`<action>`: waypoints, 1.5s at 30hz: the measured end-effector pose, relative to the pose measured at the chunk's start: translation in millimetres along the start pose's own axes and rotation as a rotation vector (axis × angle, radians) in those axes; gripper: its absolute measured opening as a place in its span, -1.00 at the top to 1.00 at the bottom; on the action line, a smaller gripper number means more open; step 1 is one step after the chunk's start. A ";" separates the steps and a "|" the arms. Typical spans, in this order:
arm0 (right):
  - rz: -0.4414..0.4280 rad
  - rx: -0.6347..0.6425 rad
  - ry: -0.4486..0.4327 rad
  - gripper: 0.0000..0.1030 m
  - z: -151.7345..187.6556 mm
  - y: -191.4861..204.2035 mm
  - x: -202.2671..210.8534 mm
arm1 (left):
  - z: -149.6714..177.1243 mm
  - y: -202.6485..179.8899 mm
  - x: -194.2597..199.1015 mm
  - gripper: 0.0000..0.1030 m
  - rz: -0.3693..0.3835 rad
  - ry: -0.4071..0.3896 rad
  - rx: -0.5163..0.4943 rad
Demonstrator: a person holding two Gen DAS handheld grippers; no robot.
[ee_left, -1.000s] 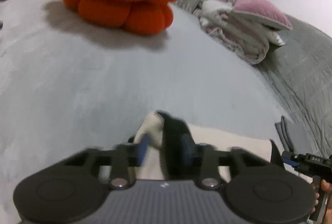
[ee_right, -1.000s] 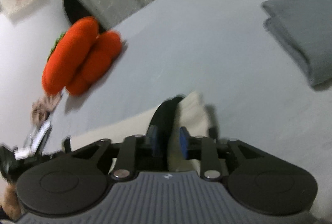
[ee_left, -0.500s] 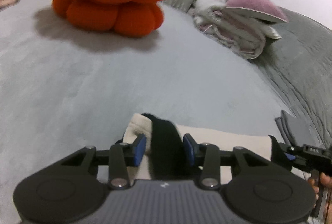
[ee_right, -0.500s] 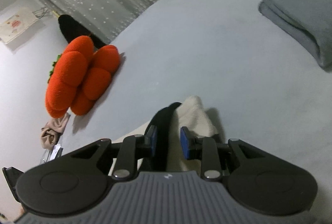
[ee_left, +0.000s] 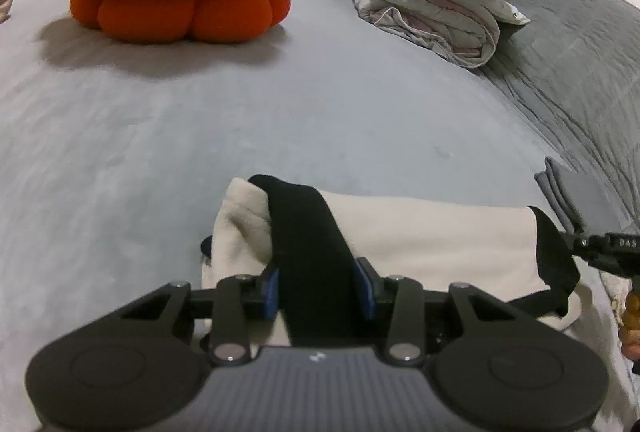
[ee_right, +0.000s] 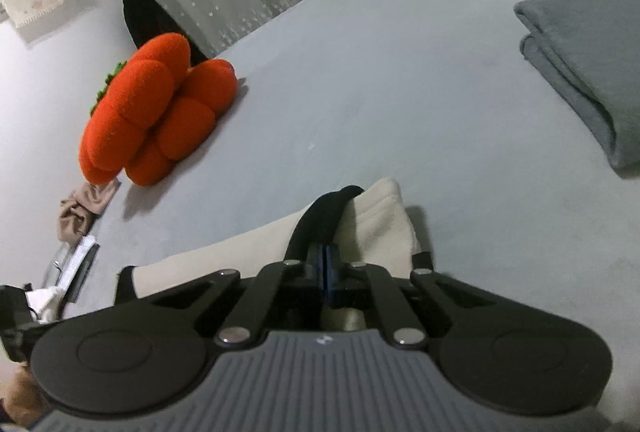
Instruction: Fold clothes
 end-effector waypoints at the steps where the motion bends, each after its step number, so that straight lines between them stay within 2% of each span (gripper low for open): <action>1: 0.001 -0.006 -0.001 0.97 0.4 -0.6 2.3 | -0.4 1.1 0.5 0.25 0.003 -0.001 0.006; 7: -0.024 -0.044 0.005 0.97 1.4 -2.5 2.3 | 0.7 -0.6 0.8 0.26 0.001 0.000 0.001; 8: -0.035 -0.055 0.020 0.93 1.3 -2.2 -2.4 | 0.8 -0.4 0.8 0.26 0.002 0.000 0.000; 9: -0.043 -0.062 0.033 0.76 1.3 -1.3 -6.5 | 1.0 -0.2 0.9 0.26 0.002 0.000 0.000; 17: -0.079 -0.047 0.037 0.75 1.9 10.2 -3.7 | 0.7 0.8 1.1 0.26 0.004 0.003 0.002; 20: -0.036 -0.021 0.065 0.65 5.5 13.1 -11.3 | 1.2 0.4 1.5 0.26 0.003 0.003 -0.002; 22: -0.040 -0.023 0.070 0.47 6.4 13.4 -11.8 | 1.3 1.0 2.2 0.26 0.006 0.003 0.002; 24: -0.054 -0.024 0.067 0.41 6.1 13.6 -9.6 | 1.4 1.0 2.0 0.26 0.006 0.002 0.005; 27: -0.066 -0.007 0.063 0.41 6.6 13.7 -7.7 | 1.9 -0.6 1.0 0.26 -0.001 0.003 0.000; 28: -0.070 -0.006 0.077 0.46 8.7 13.4 -10.6 | 2.3 -1.3 0.7 0.26 -0.005 0.003 -0.004; 30: -0.051 0.009 0.085 0.77 11.5 14.4 -13.2 | 2.5 0.5 1.3 0.30 -0.005 0.002 0.008; 33: -0.026 0.023 0.075 0.80 7.9 9.7 -5.0 | 2.7 4.0 2.9 0.36 -0.001 -0.001 0.028; 36: 0.035 0.039 0.061 0.90 7.3 0.3 -1.3 | 3.0 5.7 4.6 0.36 0.006 -0.001 0.039; 38: 0.031 0.048 0.061 0.90 8.0 -0.1 -4.1 | 2.3 6.0 5.8 0.36 0.012 -0.001 0.041; 41: 0.061 0.120 0.020 0.83 7.1 15.2 -2.2 | -2.3 7.8 15.2 0.37 0.017 -0.028 0.064; 42: 0.072 0.137 -0.020 0.73 5.3 19.0 2.5 | -3.8 5.8 20.2 0.37 0.012 -0.049 0.056; 45: 0.103 0.185 -0.165 0.72 0.7 28.6 20.8 | -9.0 -5.4 27.1 0.35 0.020 -0.099 0.012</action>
Point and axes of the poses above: each gripper's, at about its wrist camera, not at the fingertips, and x roughly against the way its jaws point, y to its left, z to its underside, the point moved 2 cm from there along -x, roughly the way its jaws point, and after that the axes turned 15 degrees about z, right-handed, at the moved point
